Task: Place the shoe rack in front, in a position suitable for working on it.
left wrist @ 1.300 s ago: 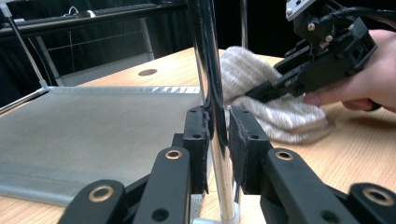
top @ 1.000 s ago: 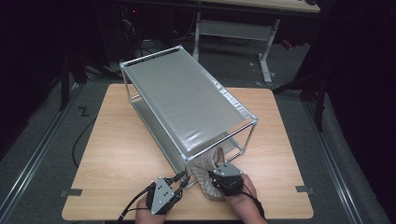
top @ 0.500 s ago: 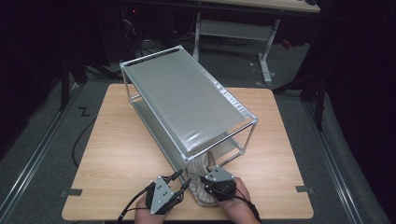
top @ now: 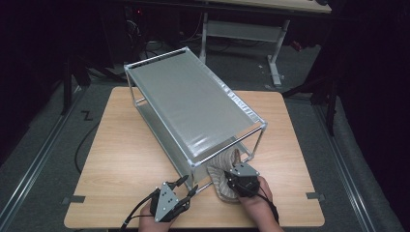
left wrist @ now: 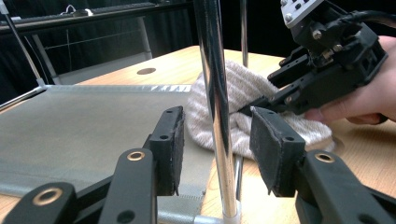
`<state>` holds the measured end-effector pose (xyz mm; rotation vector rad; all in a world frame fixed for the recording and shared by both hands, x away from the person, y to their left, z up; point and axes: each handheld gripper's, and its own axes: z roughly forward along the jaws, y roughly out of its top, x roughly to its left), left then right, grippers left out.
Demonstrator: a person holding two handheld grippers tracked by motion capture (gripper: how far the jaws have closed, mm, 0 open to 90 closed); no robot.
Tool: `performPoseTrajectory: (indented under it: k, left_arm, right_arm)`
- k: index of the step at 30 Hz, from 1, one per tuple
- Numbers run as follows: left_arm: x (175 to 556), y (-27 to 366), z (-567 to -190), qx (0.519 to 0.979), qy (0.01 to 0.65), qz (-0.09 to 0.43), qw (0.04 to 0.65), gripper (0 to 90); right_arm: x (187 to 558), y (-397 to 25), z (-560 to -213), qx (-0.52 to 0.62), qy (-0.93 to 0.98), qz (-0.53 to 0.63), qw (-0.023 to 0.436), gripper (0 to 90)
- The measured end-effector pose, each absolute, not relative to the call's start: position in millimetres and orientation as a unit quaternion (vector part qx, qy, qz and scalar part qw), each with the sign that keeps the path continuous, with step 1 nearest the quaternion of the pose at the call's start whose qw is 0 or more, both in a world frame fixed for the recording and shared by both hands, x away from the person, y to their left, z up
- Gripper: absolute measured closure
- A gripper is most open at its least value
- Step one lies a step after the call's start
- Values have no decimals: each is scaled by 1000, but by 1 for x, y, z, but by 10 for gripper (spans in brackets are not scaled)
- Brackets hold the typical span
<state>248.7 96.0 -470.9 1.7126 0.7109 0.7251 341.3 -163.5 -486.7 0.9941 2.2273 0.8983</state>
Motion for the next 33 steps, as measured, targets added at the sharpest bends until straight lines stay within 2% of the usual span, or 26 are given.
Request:
performPoseTrajectory:
  k: [11, 19, 33]
  left_arm:
    - [249, 98, -470, 719, 300, 310, 545, 541]
    - [249, 99, -470, 718, 300, 309, 547, 526]
    - [249, 100, -469, 715, 300, 309, 550, 522]
  right_arm:
    - [360, -196, -486, 421, 797, 324, 287, 643]
    - [364, -203, -486, 433, 787, 321, 302, 635]
    - [349, -178, -489, 399, 811, 338, 260, 603]
